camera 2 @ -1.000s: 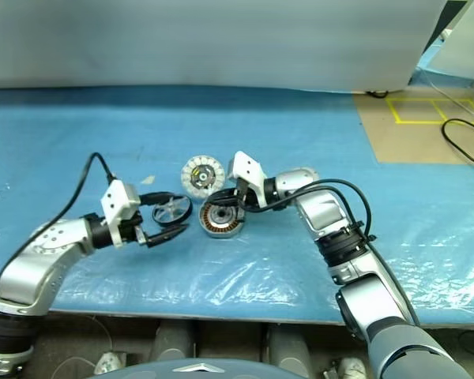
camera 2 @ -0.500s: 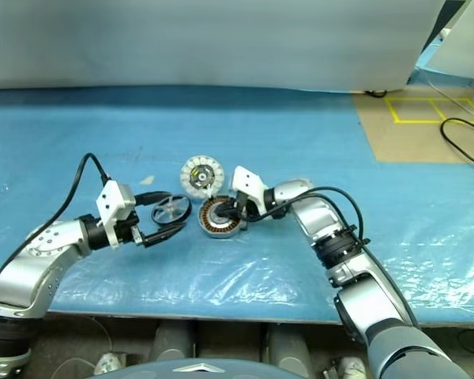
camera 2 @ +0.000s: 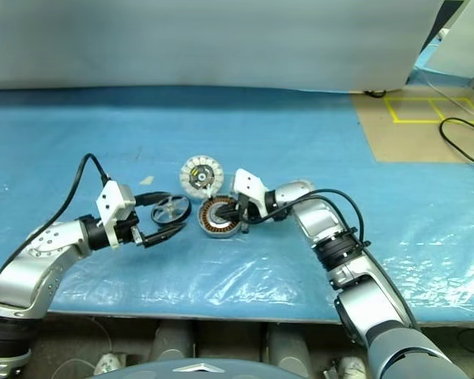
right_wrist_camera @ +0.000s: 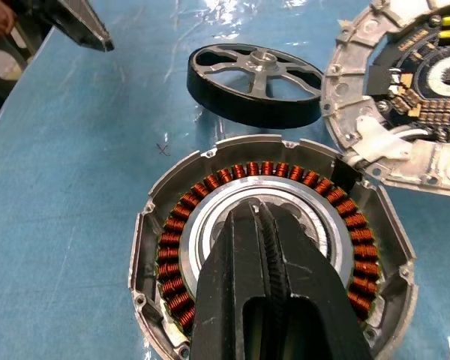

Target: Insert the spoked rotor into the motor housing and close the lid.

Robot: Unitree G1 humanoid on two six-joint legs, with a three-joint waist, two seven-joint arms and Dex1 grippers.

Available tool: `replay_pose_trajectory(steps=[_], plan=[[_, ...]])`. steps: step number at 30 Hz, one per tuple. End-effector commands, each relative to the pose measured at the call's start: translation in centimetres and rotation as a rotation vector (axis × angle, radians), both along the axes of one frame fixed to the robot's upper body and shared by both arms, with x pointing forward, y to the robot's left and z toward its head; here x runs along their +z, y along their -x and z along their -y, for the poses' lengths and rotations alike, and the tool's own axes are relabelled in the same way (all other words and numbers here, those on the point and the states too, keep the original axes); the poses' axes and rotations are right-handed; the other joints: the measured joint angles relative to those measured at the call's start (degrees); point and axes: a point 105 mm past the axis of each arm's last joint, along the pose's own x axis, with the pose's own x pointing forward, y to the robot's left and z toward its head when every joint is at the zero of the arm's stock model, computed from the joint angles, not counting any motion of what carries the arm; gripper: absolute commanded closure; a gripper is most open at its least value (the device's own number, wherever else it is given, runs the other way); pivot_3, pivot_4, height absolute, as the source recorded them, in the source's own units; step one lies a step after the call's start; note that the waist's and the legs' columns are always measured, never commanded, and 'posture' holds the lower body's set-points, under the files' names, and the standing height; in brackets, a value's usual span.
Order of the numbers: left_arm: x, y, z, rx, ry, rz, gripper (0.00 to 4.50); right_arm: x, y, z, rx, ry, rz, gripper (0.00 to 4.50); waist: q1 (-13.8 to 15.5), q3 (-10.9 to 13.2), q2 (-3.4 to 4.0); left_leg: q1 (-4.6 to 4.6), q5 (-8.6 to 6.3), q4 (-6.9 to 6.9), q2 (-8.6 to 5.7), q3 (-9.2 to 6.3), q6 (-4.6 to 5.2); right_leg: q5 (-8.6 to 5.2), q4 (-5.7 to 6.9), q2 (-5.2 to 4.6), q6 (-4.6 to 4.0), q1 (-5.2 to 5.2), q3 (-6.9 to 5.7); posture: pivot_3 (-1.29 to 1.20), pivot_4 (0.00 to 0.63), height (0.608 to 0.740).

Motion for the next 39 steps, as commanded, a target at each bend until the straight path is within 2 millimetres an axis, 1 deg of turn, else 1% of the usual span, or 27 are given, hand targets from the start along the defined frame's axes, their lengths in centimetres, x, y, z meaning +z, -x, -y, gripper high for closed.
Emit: replay_pose_trajectory(steps=[1, 4, 6, 11, 16, 19, 22, 23, 25, 27, 30, 31, 32, 34, 35, 39], plan=[[0.7, -0.1, -0.8, 0.024, 0.008, 0.028, 0.01, 4.7, -0.7, 0.0, -0.005, -0.115, 0.065, 4.46, 0.0, 0.0, 0.01, -0.02, 0.0, 0.0, 0.0, 0.0, 0.0, 0.0, 0.0, 0.0, 0.0, -0.02, 0.0, 0.0, 0.15, 0.74], [0.9, -0.3, -1.5, 0.051, 0.028, 0.027, 0.01, 6.8, -0.2, 0.4, 0.013, -0.143, 0.075, 4.46, 0.0, 0.0, 0.01, -0.02, 0.0, -0.01, 0.01, 0.0, 0.0, 0.0, 0.0, 0.01, 0.0, -0.03, 0.0, 0.0, 0.15, 0.74], [0.8, -0.4, -2.1, 0.07, 0.03, 0.022, 0.01, 7.3, 0.2, 0.6, 0.022, -0.143, 0.075, 4.46, 0.1, 0.0, 0.0, -0.01, 0.0, -0.02, 0.02, 0.0, 0.0, 0.0, -0.01, 0.01, 0.0, -0.02, -0.01, 0.0, 0.15, 0.74], [0.0, -1.0, -3.6, 0.121, -0.009, -0.003, 0.01, 6.3, 0.9, 1.6, 0.008, -0.099, 0.068, 4.46, 0.1, 0.0, 0.01, 0.0, 0.0, -0.03, 0.01, 0.0, 0.0, 0.0, -0.01, 0.01, 0.0, -0.01, -0.01, 0.0, 0.15, 0.74], [0.1, -0.3, -4.6, 0.136, 0.037, -0.042, 0.01, 5.7, 0.8, 2.1, -0.032, -0.086, 0.069, 4.46, 0.0, 0.0, 0.0, 0.0, 0.0, -0.03, 0.0, 0.0, 0.0, 0.0, -0.01, 0.0, 0.0, -0.02, 0.0, 0.0, 0.15, 0.74], [0.5, 0.3, -5.1, 0.18, 0.137, -0.102, 0.01, 5.5, 0.7, 2.3, -0.05, -0.082, 0.073, 4.46, -0.1, 0.0, 0.01, 0.01, 0.0, -0.03, 0.02, 0.0, -0.01, 0.0, 0.0, 0.02, 0.0, -0.02, 0.0, 0.0, 0.15, 0.74], [1.9, 0.7, -5.6, 0.225, 0.379, -0.177, 0.01, 5.1, 0.8, 2.4, -0.057, -0.074, 0.072, 4.46, 0.0, 0.0, 0.0, 0.0, 0.0, -0.04, 0.0, 0.0, -0.01, -0.01, -0.01, 0.01, -0.01, -0.02, 0.0, 0.0, 0.15, 0.74], [2.1, 0.8, -5.9, 0.24, 0.434, -0.195, 0.01, 5.0, 0.8, 2.5, -0.059, -0.071, 0.072, 4.46, 0.0, 0.0, 0.01, -0.01, 0.0, -0.04, -0.01, 0.0, -0.01, -0.01, -0.01, 0.01, -0.01, -0.02, -0.01, 0.0, 0.15, 0.74], [1.9, 1.4, -6.2, 0.258, 0.473, -0.224, 0.01, 4.7, 0.8, 2.7, -0.064, -0.061, 0.069, 4.46, 0.0, 0.0, 0.0, 0.0, 0.0, -0.03, -0.02, 0.0, -0.01, -0.01, 0.0, 0.01, -0.01, -0.02, -0.01, 0.0, 0.15, 0.74], [1.6, 1.6, -6.4, 0.287, 0.434, -0.199, 0.01, 4.4, 0.8, 2.9, -0.068, -0.048, 0.064, 4.46, 0.0, 0.0, 0.0, 0.0, -0.01, -0.04, -0.02, 0.0, -0.01, -0.01, -0.03, 0.01, -0.01, -0.01, 0.0, 0.0, 0.15, 0.74], [1.3, 1.5, -5.7, 0.247, 0.269, -0.155, 0.01, 4.0, 0.7, 3.1, -0.068, -0.032, 0.064, 4.46, 0.2, 0.0, -0.01, -0.02, -0.01, -0.06, 0.02, 0.0, -0.01, -0.01, -0.12, 0.01, -0.01, 0.0, -0.02, 0.0, 0.15, 0.74], [1.7, 1.2, -5.5, 0.227, 0.249, -0.148, 0.01, 4.0, 0.6, 3.1, -0.067, -0.031, 0.063, 4.46, 0.2, 0.0, -0.02, -0.02, -0.01, -0.06, 0.04, -0.01, 0.0, -0.01, -0.12, 0.01, -0.01, 0.0, -0.04, 0.0, 0.15, 0.74], [2.8, 0.6, -5.3, 0.196, 0.226, -0.118, 0.01, 4.0, 0.6, 3.1, -0.066, -0.029, 0.064, 4.46, 0.4, 0.0, -0.02, -0.01, -0.01, -0.06, 0.05, -0.01, 0.0, -0.01, -0.12, 0.01, -0.01, 0.01, -0.05, 0.0, 0.15, 0.74], [4.5, -0.8, -4.8, 0.141, 0.176, -0.121, 0.01, 4.1, 0.4, 3.1, -0.061, -0.023, 0.068, 4.46, 1.0, 0.0, -0.08, -0.02, -0.01, -0.06, 0.05, -0.02, 0.0, -0.01, -0.08, 0.0, -0.01, 0.01, -0.09, 0.0, 0.15, 0.74], [4.9, -1.3, -4.6, 0.114, 0.141, -0.124, 0.01, 4.1, 0.3, 3.1, -0.06, -0.021, 0.07, 4.46, 1.2, 0.0, -0.08, -0.01, -0.01, -0.04, 0.07, -0.02, 0.0, -0.01, -0.03, 0.0, -0.01, 0.01, -0.13, 0.0, 0.15, 0.74], [5.3, -3.1, -3.6, -0.007, -0.047, -0.192, 0.01, 4.1, -0.1, 3.0, -0.066, -0.016, 0.083, 4.46, 1.3, 0.0, 0.01, 0.13, 0.0, 0.03, -0.11, 0.03, -0.01, -0.02, 0.09, -0.02, 0.01, 0.06, 0.04, 0.0, 0.15, 0.74]])
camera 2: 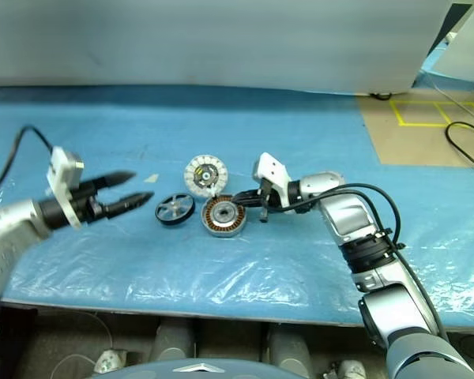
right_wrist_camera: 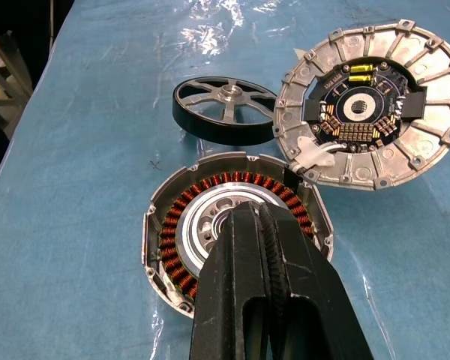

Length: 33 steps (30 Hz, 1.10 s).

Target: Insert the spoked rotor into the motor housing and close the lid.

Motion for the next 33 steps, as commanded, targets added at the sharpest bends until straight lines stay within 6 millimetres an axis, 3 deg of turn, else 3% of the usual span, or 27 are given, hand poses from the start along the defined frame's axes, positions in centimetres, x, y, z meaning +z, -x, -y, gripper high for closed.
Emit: replay_pose_trajectory(steps=[1, 9, 16, 23, 33], plan=[[-1.0, -0.8, 1.1, -0.137, -0.158, -0.121, 0.01, 0.9, -0.2, 0.0, 0.002, -0.009, 0.049, 4.46, 0.0, 0.0, 0.0, -0.03, 0.01, 0.0, -0.03, 0.0, -0.01, -0.02, 0.0, -0.02, 0.03, -0.03, 0.01, 0.0, 0.15, 0.74], [-1.5, -3.5, 1.9, -0.348, -0.475, -0.232, 0.01, -0.2, 0.5, 0.1, -0.04, -0.026, 0.032, 4.46, 0.3, 0.0, -0.01, -0.08, 0.03, -0.34, -0.12, -0.03, -0.05, 0.06, -0.02, -0.09, 0.17, -0.07, -0.11, 0.0, 0.15, 0.74], [-2.3, -5.2, 3.2, -0.432, -0.612, -0.243, 0.01, -1.1, 1.1, 0.4, -0.068, -0.013, 0.026, 4.46, 0.4, 0.0, -0.02, -0.03, 0.03, -0.39, -0.34, -0.06, -0.05, 0.08, -0.07, -0.3, 0.2, 0.03, -0.09, 0.0, 0.15, 0.74], [-3.3, -4.7, 3.0, -0.532, -0.708, -0.172, 0.01, -1.4, 1.2, 0.8, -0.087, 0.002, 0.033, 4.46, 0.4, 0.0, -0.03, -0.04, 0.03, -0.4, -0.33, -0.12, -0.05, 0.08, -0.06, -0.28, 0.21, 0.03, -0.12, 0.0, 0.15, 0.74], [-2.6, -4.4, 3.3, -0.635, -0.725, 0.006, 0.01, -1.8, 1.4, 1.0, -0.094, 0.013, 0.027, 4.46, 0.7, 0.0, -0.03, -0.02, 0.03, -0.38, -0.33, -0.13, -0.05, 0.04, -0.03, -0.32, 0.13, 0.06, -0.15, 0.0, 0.15, 0.74]])
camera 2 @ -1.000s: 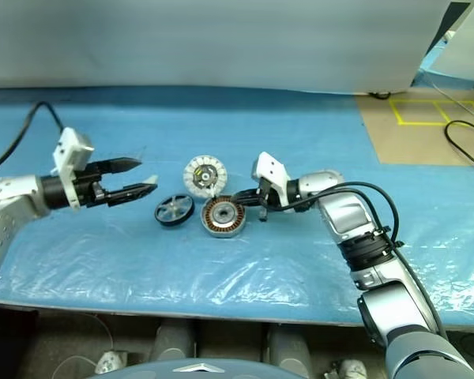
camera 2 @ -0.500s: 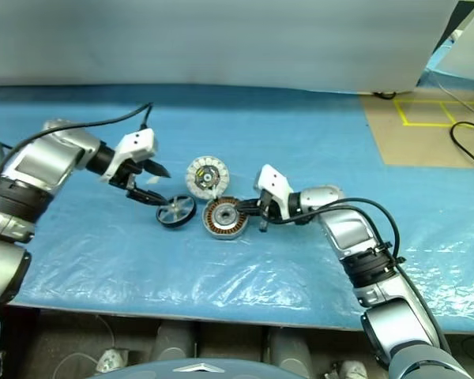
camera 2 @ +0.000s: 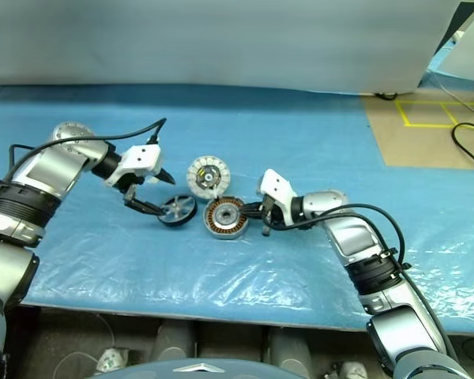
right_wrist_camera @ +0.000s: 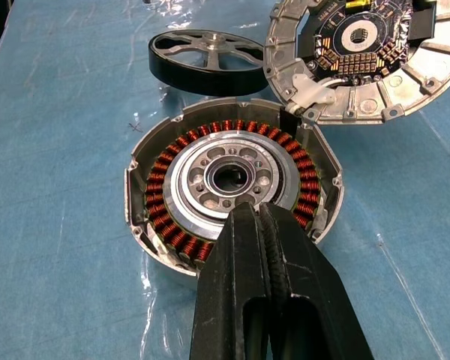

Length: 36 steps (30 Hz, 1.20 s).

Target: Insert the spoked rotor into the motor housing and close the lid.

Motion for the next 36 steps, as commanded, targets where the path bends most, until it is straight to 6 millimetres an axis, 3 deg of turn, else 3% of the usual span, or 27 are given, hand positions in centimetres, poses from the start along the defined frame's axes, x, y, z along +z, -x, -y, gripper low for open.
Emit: replay_pose_trajectory(steps=[1, 12, 36], plan=[[0.7, -0.1, -0.2, -0.029, 0.008, 0.052, 0.01, 0.7, 0.1, -0.2, 0.012, -0.012, 0.033, 4.46, 0.0, 0.0, 0.0, 0.0, 0.0, 0.0, 0.0, 0.0, 0.0, 0.0, 0.0, 0.0, 0.0, 0.0, 0.0, 0.0, 0.15, 0.74], [-1.0, 0.0, 0.0, -0.081, -0.085, -0.003, 0.01, 0.4, 0.1, -0.1, 0.003, -0.013, 0.029, 4.46, 0.1, 0.0, 0.0, -0.01, 0.0, 0.0, -0.02, 0.0, 0.0, 0.02, 0.01, -0.14, 0.04, 0.0, -0.03, 0.0, 0.15, 0.74], [-3.9, -0.2, 1.2, -0.065, -0.084, -0.031, 0.01, 0.5, 0.4, 0.0, -0.01, 0.005, 0.041, 4.46, 0.5, 0.0, 0.0, -0.02, 0.0, 0.0, -0.06, 0.0, 0.0, 0.04, 0.01, -0.18, 0.07, 0.02, -0.04, 0.0, 0.15, 0.74]])
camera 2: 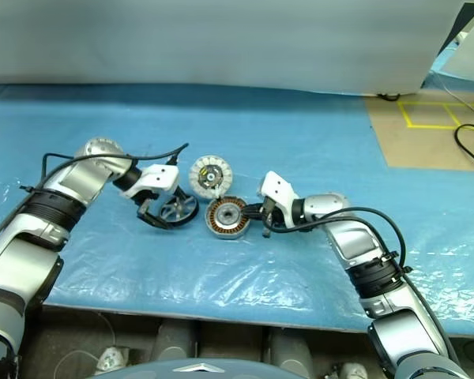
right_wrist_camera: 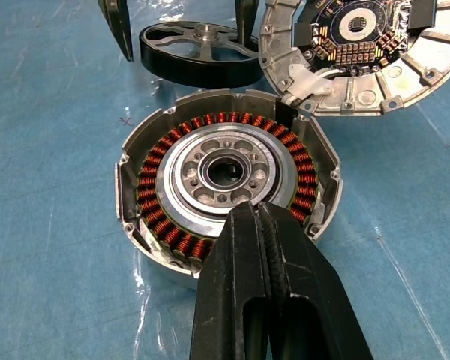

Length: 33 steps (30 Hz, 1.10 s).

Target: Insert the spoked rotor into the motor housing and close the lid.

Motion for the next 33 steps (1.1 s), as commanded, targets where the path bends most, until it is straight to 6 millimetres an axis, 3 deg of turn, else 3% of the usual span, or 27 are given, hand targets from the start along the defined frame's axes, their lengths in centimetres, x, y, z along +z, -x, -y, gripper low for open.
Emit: replay_pose_trajectory(steps=[1, 11, 21, 33], plan=[[0.3, -0.3, -0.3, 0.012, -0.005, 0.03, 0.01, 0.8, 0.3, -0.3, 0.021, -0.001, 0.032, 4.46, 0.2, 0.0, 0.0, 0.0, 0.0, 0.0, 0.0, 0.0, 0.0, 0.0, 0.0, 0.0, 0.0, 0.0, 0.0, 0.0, 0.15, 0.74], [0.4, -0.5, -0.2, 0.037, 0.015, 0.04, 0.01, 0.4, 0.2, 0.0, 0.02, 0.011, 0.028, 4.46, 0.4, 0.0, 0.0, 0.0, 0.0, 0.0, 0.0, 0.0, 0.0, -0.01, -0.01, -0.01, -0.01, 0.0, 0.0, 0.0, 0.15, 0.74], [3.7, 0.2, 0.1, 0.025, 0.125, -0.008, 0.01, -0.1, 0.3, 0.2, 0.02, 0.016, 0.023, 4.46, 0.4, 0.0, 0.0, 0.0, 0.0, -0.02, 0.0, 0.0, 0.0, -0.03, -0.01, -0.01, -0.03, -0.01, 0.0, 0.0, 0.15, 0.74], [3.4, -1.3, 0.5, 0.028, 0.123, 0.059, 0.01, -0.2, 0.5, 0.0, 0.03, 0.028, 0.026, 4.46, 0.4, 0.0, 0.0, 0.0, 0.0, -0.02, -0.04, 0.0, 0.0, -0.01, -0.02, -0.06, 0.03, 0.02, -0.01, 0.0, 0.15, 0.74]])
